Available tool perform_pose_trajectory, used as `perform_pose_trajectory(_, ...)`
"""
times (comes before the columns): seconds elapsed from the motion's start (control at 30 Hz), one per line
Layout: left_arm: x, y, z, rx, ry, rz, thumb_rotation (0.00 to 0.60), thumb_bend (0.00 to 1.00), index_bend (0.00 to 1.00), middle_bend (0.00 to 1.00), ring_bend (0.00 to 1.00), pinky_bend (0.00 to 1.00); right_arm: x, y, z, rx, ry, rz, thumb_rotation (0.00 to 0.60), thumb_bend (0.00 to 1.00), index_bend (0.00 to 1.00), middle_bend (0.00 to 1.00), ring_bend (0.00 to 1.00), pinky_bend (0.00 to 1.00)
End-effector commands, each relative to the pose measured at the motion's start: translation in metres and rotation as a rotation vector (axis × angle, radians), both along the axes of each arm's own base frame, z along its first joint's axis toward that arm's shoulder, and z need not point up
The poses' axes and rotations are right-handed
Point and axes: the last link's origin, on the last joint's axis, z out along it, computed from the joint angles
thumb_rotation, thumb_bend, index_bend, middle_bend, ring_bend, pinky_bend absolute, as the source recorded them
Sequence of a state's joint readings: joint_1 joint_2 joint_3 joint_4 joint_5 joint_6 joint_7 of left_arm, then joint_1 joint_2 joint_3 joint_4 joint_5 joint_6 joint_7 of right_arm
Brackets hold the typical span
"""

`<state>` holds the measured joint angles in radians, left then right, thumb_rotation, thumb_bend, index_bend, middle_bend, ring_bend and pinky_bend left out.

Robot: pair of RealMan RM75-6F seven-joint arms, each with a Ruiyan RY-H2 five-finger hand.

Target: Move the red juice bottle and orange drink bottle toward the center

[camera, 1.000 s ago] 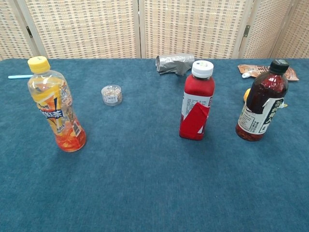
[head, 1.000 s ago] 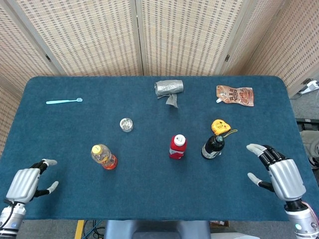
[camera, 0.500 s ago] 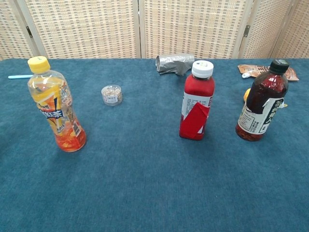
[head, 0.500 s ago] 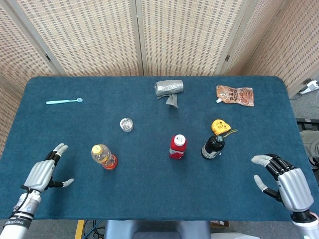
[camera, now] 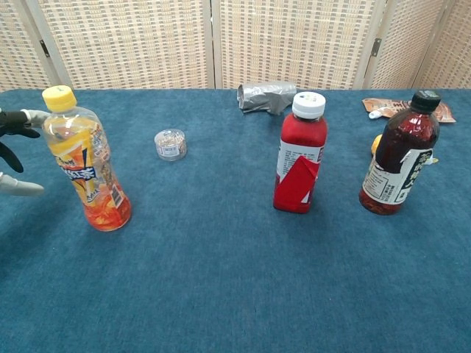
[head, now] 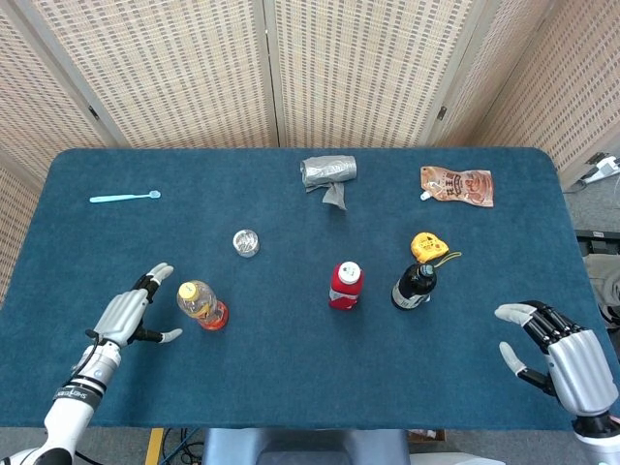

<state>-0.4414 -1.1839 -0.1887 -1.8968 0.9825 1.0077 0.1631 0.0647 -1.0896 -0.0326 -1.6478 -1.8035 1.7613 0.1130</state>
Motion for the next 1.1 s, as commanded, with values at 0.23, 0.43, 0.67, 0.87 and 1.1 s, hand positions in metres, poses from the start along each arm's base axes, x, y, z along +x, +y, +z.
perform_pose_trajectory(0.23,0.011,0.009,-0.012,-0.027,-0.078,0.006,0.600,0.07,0.00,0.00,0.03,0.27,-0.001,-0.001,-0.001,0.007,0.002,-0.003,0.600,0.35,0.36,0.38,0.29,0.54)
perform_pose_trajectory(0.43,0.014,0.012,-0.018,-0.043,-0.105,0.015,0.600,0.07,0.00,0.00,0.08,0.27,-0.001,-0.001,0.000,0.007,0.000,-0.005,0.600,0.35,0.36,0.38,0.29,0.54)
perform_pose_trajectory(0.67,0.020,0.015,-0.025,-0.044,-0.148,0.031,0.600,0.07,0.15,0.06,0.16,0.28,-0.002,-0.002,-0.001,0.013,0.000,-0.009,0.600,0.35,0.36,0.38,0.29,0.54)
perform_pose_trajectory(0.87,0.026,0.017,-0.032,-0.051,-0.183,0.040,0.600,0.07,0.26,0.15,0.21,0.29,-0.003,-0.003,-0.001,0.016,0.000,-0.012,0.600,0.35,0.36,0.38,0.29,0.54)
perform_pose_trajectory(1.1,0.031,0.020,-0.036,-0.042,-0.204,0.046,0.600,0.07,0.37,0.25,0.25,0.32,-0.003,-0.002,0.000,0.016,-0.004,-0.013,0.600,0.35,0.36,0.38,0.29,0.54)
